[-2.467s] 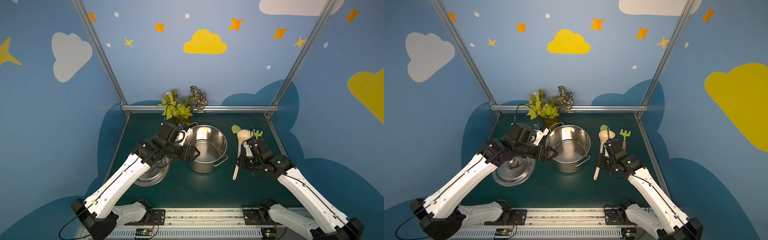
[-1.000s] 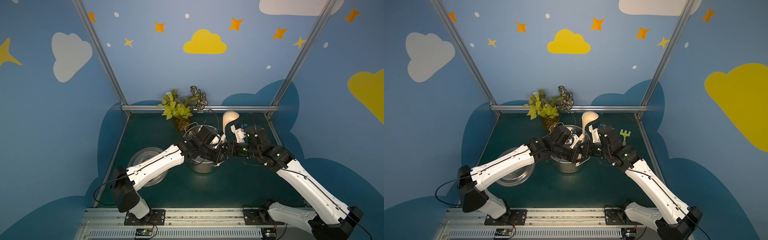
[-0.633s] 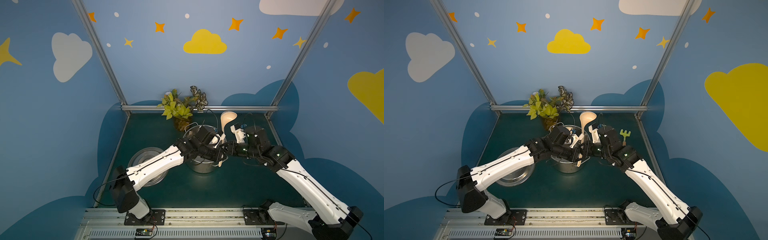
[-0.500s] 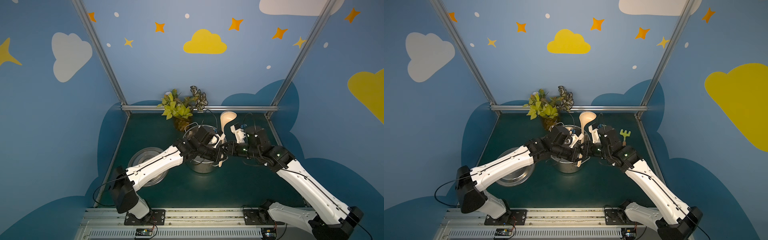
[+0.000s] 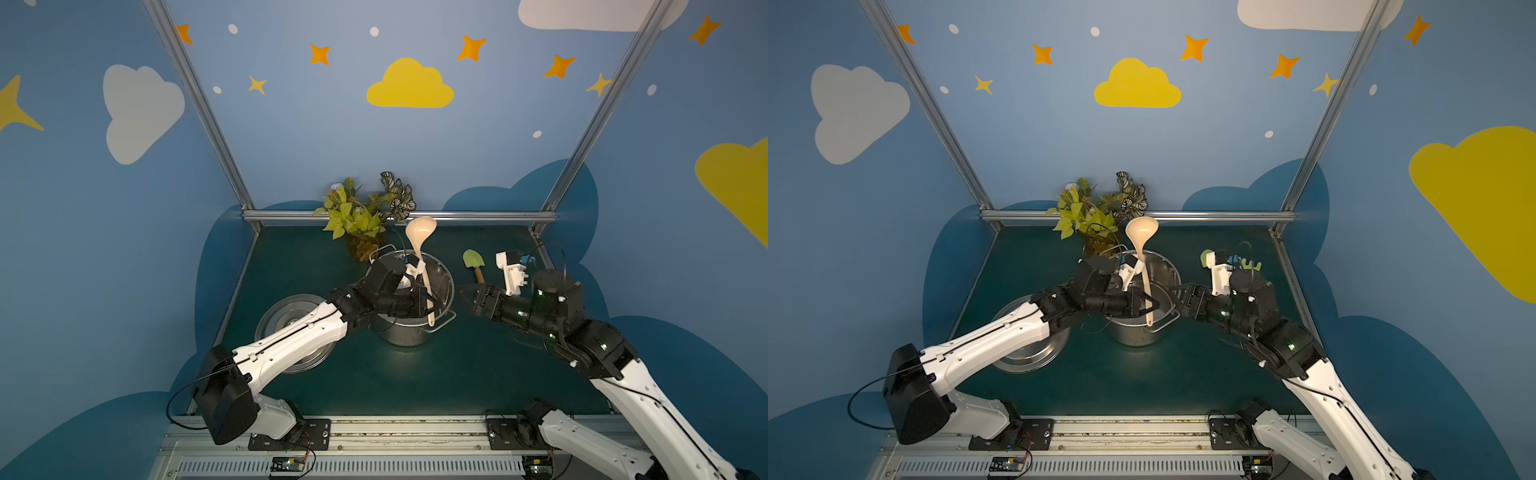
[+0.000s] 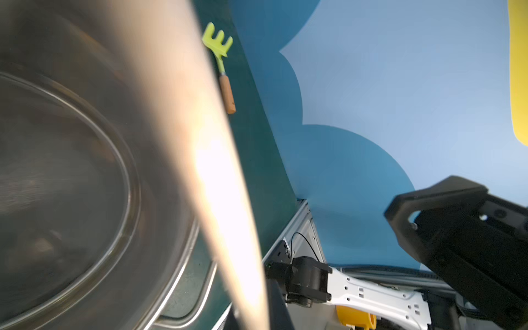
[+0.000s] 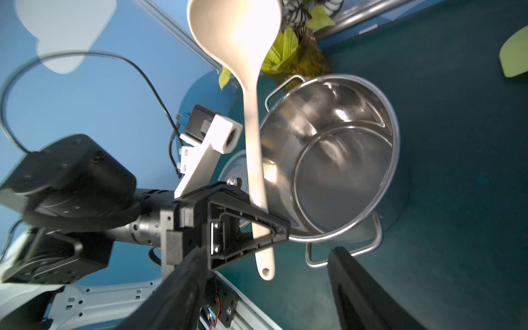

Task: Stir the soup with a spoon
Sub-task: Adjust the spoon.

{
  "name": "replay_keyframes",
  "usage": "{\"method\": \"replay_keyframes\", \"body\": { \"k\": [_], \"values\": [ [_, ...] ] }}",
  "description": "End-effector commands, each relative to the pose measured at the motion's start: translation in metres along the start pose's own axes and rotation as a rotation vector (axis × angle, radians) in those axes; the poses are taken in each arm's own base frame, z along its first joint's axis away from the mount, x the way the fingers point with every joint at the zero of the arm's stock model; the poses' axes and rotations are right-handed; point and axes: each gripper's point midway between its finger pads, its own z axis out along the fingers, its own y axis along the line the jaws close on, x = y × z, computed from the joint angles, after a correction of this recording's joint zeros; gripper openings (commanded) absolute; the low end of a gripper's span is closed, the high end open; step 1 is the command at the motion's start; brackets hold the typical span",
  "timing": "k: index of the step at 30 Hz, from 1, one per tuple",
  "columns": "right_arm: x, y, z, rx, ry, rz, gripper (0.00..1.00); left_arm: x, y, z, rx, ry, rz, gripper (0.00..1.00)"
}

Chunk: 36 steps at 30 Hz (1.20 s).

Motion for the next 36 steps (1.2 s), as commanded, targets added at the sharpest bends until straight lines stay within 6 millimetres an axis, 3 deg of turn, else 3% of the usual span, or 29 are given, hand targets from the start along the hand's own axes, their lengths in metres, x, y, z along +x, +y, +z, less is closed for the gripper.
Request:
{"method": "replay_keyframes", "body": {
  "k": [1, 4, 13, 19, 26, 36],
  "values": [
    [0.003, 0.008, 0.015, -0.152, -0.038, 0.181, 0.79, -0.026, -0.014, -0.008, 0.080, -0.151, -0.124, 0.03],
    [0.008, 0.020, 0.029, -0.310, -0.048, 0.301, 0.83, -0.035, -0.015, -0.007, 0.116, -0.211, -0.190, 0.03],
    [0.014, 0.045, 0.054, -0.441, -0.026, 0.347, 0.68, -0.052, -0.027, -0.007, 0.220, -0.346, -0.321, 0.03],
    [0.010, 0.047, 0.055, -0.462, -0.086, 0.385, 0.57, -0.057, -0.029, -0.008, 0.278, -0.396, -0.359, 0.03],
    [0.018, 0.025, 0.054, -0.419, -0.138, 0.438, 0.46, -0.061, -0.029, -0.009, 0.323, -0.425, -0.392, 0.02],
    [0.013, 0.024, 0.051, -0.437, -0.174, 0.434, 0.32, -0.060, -0.027, -0.007, 0.341, -0.427, -0.424, 0.02]
  ]
}}
